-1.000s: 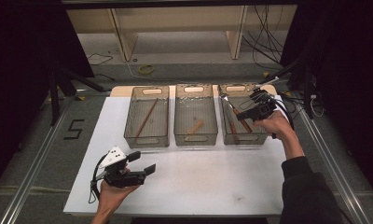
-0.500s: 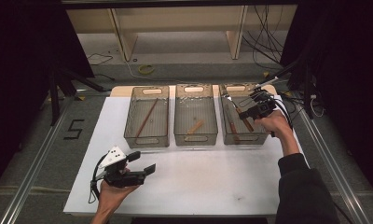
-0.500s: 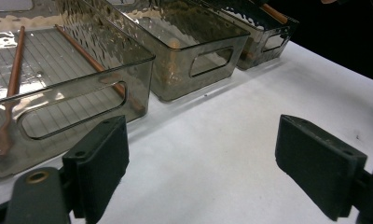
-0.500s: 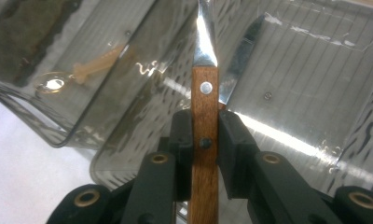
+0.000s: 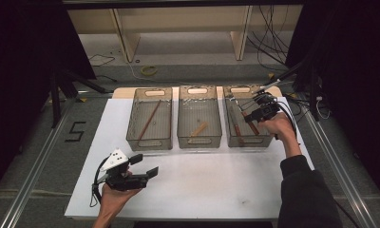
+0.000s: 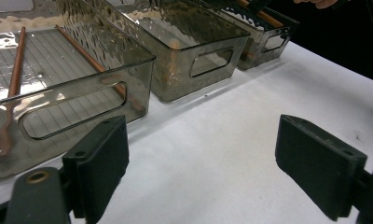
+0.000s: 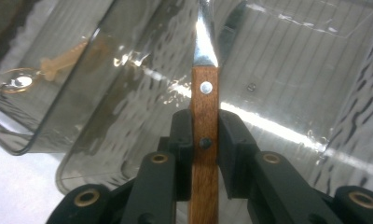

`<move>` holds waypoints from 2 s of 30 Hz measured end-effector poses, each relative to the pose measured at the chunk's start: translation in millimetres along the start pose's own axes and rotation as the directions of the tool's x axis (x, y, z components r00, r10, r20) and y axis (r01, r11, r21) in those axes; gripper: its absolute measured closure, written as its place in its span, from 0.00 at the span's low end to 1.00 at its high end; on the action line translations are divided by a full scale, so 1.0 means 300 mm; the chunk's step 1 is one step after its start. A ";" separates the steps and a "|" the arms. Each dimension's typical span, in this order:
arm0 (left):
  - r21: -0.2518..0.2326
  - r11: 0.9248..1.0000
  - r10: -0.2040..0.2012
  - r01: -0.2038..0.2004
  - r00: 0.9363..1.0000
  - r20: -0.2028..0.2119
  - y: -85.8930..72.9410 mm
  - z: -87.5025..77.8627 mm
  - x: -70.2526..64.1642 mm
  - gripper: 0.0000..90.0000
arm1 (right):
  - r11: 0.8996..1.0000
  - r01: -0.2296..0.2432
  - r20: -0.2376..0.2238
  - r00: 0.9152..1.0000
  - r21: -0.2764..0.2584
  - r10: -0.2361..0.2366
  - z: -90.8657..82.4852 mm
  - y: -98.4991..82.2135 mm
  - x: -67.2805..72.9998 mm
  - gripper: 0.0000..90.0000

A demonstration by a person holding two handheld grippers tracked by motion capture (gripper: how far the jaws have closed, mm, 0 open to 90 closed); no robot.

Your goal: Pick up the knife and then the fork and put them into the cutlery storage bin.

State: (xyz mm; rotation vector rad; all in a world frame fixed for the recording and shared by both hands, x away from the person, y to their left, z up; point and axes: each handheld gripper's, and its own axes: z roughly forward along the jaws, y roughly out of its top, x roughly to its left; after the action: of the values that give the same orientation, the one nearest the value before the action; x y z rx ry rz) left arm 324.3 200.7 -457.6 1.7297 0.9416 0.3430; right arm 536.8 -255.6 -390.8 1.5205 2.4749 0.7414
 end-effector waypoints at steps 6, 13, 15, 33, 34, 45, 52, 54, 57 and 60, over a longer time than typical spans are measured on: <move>-0.001 1.000 0.001 -0.001 1.000 0.001 0.000 0.000 0.000 0.19 | 1.000 0.002 0.021 1.000 0.016 -0.003 0.015 -0.002 0.001 0.86; 0.000 1.000 0.000 0.000 1.000 0.001 0.000 0.000 0.000 0.19 | 0.999 0.001 0.029 1.000 0.035 -0.002 0.034 -0.009 -0.001 0.86; -0.001 1.000 0.001 -0.001 1.000 0.001 0.000 0.000 0.000 0.19 | 0.999 -0.007 0.032 0.999 0.041 0.005 0.039 -0.011 -0.002 0.86; 0.000 1.000 0.001 -0.001 1.000 0.001 0.000 -0.001 0.000 0.19 | 0.997 0.001 0.046 0.999 0.080 -0.005 0.066 -0.020 -0.004 0.86; 0.000 1.000 0.001 -0.001 1.000 0.002 0.000 0.000 0.000 0.19 | 0.997 0.002 0.045 0.999 0.083 -0.006 0.068 -0.020 -0.004 0.86; 0.000 1.000 0.000 0.000 1.000 0.001 0.001 0.000 0.000 0.19 | 0.996 -0.005 0.015 1.000 0.084 0.004 0.077 -0.015 -0.003 0.76; 0.000 1.000 0.001 -0.001 1.000 0.002 0.001 0.000 -0.001 0.19 | 0.998 -0.001 0.002 1.000 0.064 0.000 0.058 -0.018 0.000 0.68; 0.000 1.000 0.000 0.000 1.000 0.001 0.001 0.000 0.000 0.19 | 0.999 0.010 -0.009 1.000 0.048 -0.010 0.049 -0.021 0.006 0.63; 0.002 1.000 -0.001 0.001 1.000 0.002 0.001 0.001 -0.001 0.19 | 1.000 0.025 -0.034 0.999 0.004 -0.024 0.026 -0.027 0.027 0.57; 0.003 1.000 0.001 -0.001 1.000 0.003 0.001 0.001 -0.002 0.19 | 0.999 0.038 -0.066 0.997 -0.039 -0.040 0.005 -0.039 0.060 0.52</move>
State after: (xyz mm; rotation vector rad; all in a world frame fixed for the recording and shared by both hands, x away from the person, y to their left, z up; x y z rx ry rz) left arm 324.2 200.2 -457.4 1.7330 0.9397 0.3398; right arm 519.4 -243.8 -395.5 1.4536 2.5151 0.8410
